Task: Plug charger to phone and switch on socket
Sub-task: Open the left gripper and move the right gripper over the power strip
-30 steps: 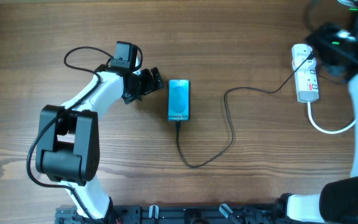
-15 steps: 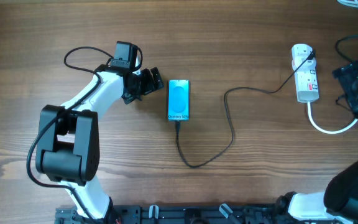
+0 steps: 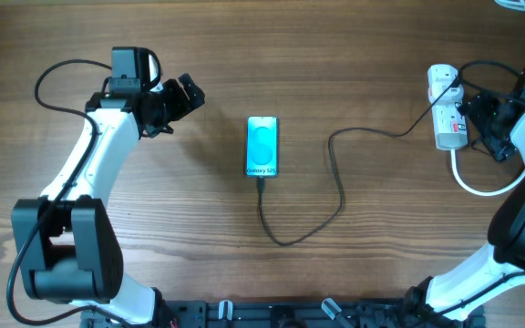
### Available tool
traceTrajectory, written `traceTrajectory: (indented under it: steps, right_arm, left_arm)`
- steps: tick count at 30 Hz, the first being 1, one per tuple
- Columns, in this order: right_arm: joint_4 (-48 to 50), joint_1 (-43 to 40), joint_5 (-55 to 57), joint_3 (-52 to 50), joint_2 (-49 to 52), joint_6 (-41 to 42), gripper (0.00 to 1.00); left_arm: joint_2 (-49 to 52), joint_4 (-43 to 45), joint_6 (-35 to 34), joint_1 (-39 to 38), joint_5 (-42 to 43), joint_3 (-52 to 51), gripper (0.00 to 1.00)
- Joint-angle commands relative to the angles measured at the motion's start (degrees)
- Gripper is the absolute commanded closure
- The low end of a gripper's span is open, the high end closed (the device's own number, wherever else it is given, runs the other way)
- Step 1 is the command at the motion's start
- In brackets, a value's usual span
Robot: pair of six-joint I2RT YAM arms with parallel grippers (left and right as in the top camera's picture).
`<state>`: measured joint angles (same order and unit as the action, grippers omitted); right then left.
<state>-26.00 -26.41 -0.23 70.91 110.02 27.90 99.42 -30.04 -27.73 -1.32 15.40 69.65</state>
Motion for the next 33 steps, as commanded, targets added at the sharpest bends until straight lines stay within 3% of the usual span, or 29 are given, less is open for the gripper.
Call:
traceTrajectory:
  steps: [1, 33]
  right_arm:
    - [2.4, 0.1, 0.8, -0.3, 2.3, -0.9, 0.00]
    - [10.6, 0.6, -2.9, -1.3, 6.4, -14.4, 0.00]
  left_arm:
    - [-0.2, 0.0, 0.3, 0.2, 0.6, 0.5, 0.00]
    - [-0.2, 0.0, 0.3, 0.2, 0.6, 0.5, 0.00]
